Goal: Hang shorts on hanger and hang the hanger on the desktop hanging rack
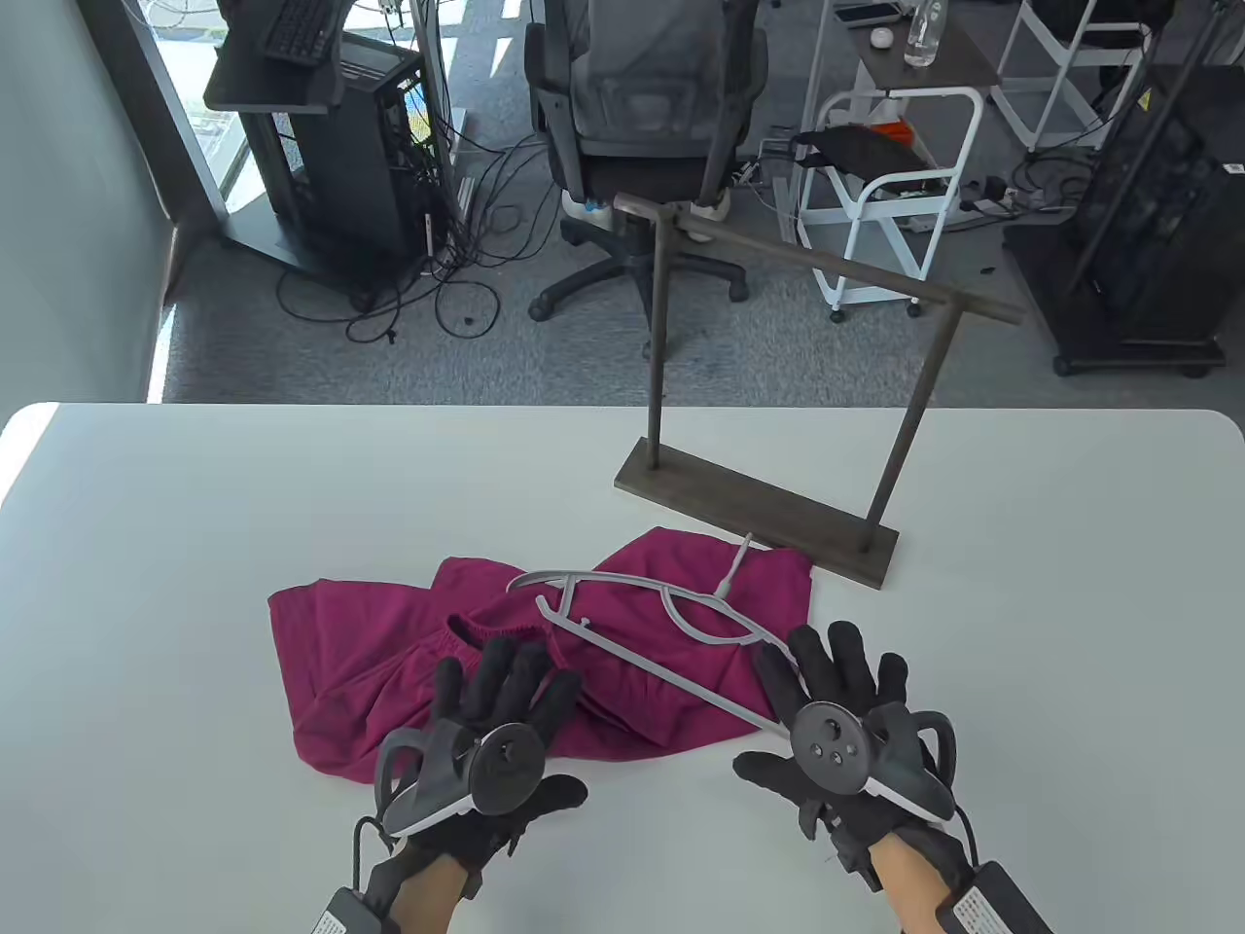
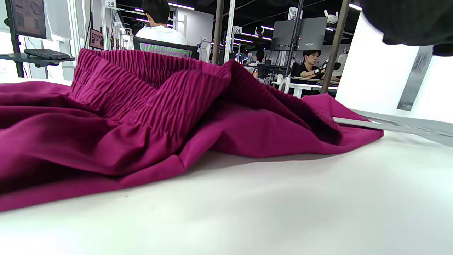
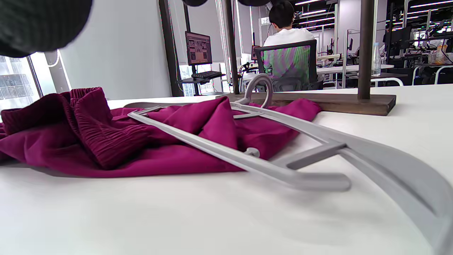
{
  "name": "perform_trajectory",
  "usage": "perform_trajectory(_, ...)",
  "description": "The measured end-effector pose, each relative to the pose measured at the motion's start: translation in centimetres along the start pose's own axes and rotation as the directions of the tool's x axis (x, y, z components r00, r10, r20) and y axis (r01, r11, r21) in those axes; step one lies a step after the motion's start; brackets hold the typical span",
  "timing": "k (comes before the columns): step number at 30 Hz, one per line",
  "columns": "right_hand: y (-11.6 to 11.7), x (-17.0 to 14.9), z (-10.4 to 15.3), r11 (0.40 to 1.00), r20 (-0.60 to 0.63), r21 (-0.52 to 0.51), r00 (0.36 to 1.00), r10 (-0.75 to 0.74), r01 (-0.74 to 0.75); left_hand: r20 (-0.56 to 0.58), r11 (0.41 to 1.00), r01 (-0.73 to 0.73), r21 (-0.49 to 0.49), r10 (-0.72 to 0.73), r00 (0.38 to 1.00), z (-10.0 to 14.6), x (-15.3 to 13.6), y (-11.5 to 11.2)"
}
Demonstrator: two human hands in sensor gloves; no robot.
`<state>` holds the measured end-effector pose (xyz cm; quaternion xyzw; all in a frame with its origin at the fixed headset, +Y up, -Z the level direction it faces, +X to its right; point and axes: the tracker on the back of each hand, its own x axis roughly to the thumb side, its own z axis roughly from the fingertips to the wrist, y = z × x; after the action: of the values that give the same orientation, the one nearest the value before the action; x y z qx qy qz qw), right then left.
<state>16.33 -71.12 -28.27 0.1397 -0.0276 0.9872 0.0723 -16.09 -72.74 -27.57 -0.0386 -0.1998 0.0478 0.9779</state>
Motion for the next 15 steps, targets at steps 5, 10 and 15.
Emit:
perform_trajectory(5, 0.27, -0.23, -0.17, 1.0, -0.008, 0.012, 1.0, 0.0, 0.001, -0.001, 1.0, -0.012, 0.017, 0.012, 1.0, 0.08, -0.09, 0.16)
perform_trajectory(10, 0.2, -0.24, -0.16, 1.0, -0.015, 0.013, 1.0, 0.001, -0.001, -0.005, 1.0, -0.018, 0.013, 0.018, 1.0, 0.09, -0.21, 0.18)
perform_trajectory(15, 0.18, -0.4, -0.19, 1.0, -0.021, 0.004, 1.0, -0.004, 0.004, -0.011, 0.999, -0.033, 0.018, 0.033, 0.999, 0.08, -0.3, 0.29)
